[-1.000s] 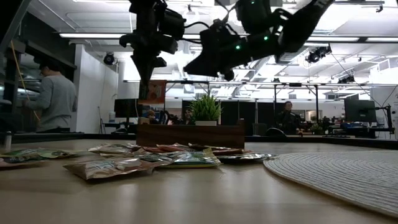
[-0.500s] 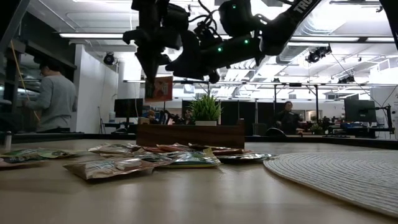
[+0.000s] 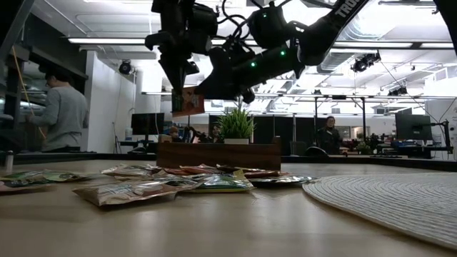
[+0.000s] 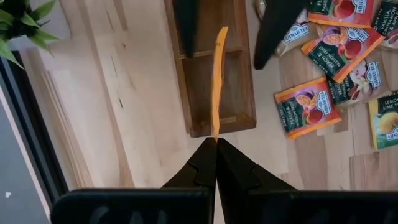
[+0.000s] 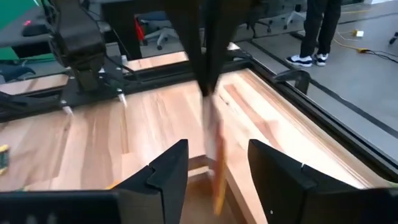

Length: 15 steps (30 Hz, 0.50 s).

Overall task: Pick & Place Tea
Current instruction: Put the orange tea bag into the left section of the wooden organizer

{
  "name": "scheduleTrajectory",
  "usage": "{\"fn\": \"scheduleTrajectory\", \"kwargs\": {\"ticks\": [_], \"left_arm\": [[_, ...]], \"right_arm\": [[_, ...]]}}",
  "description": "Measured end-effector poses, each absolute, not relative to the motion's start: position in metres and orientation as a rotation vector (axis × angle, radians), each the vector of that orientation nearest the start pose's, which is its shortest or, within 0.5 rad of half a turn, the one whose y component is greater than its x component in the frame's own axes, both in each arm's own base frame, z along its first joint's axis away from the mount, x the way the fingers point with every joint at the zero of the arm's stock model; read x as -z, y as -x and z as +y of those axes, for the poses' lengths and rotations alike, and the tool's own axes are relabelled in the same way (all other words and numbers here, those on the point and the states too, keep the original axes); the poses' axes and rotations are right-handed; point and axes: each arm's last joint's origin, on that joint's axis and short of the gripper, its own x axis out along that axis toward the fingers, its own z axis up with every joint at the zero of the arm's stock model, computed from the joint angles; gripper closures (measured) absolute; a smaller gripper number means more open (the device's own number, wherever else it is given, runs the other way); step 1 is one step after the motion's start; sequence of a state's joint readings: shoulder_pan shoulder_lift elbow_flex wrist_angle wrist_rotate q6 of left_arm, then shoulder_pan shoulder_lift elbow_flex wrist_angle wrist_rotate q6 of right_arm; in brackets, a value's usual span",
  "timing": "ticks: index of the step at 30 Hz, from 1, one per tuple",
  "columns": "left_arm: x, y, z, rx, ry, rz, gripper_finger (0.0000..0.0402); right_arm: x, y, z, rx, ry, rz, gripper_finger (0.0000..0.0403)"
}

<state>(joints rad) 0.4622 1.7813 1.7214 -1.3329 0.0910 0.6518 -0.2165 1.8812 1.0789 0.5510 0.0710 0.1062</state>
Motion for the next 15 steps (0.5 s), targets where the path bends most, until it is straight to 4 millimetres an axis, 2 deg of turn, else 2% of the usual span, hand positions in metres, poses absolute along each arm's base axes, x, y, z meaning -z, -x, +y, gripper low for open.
{"fn": "scheduleTrajectory", "kwargs": {"ticks": [7, 13, 15], "left_arm": [[-0.3119, -0.306, 0.1491, 0.149, -0.161, 1.359, 0.0401], [-0.312, -0.306, 0.1493, 0.149, -0.161, 1.359, 0.0401], [-0.312, -0.3057, 0.1497, 0.149, -0.159, 1.359, 0.0401]], "right_arm": [[-0.1965, -0.3977, -0.0897, 0.299, -0.123, 0.236, 0.0307], [-0.198, -0.3982, -0.0892, 0.282, -0.131, 0.219, 0.0391], [-0.1981, -0.3983, -0.089, 0.274, -0.128, 0.219, 0.0393]]}}
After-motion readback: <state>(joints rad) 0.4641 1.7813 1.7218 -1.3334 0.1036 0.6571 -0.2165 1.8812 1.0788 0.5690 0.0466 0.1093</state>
